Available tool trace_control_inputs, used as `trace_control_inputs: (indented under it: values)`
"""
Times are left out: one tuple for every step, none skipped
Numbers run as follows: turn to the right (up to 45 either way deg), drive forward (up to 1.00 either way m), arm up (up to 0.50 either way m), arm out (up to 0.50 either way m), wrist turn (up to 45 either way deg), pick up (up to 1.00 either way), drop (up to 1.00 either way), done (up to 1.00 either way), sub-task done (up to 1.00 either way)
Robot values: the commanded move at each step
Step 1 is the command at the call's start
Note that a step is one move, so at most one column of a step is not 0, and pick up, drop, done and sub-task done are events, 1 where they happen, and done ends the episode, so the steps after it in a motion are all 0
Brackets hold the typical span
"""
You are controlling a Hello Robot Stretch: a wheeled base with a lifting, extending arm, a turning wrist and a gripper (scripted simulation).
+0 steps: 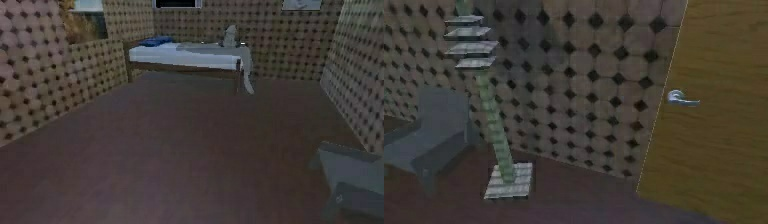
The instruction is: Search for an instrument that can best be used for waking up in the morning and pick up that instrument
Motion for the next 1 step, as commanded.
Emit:
trace_control_inputs:
  values:
    - [-45.0, 0.00, 0.00, 0.00, 0.0, 0.00, 0.00, 0.00, 0.00]
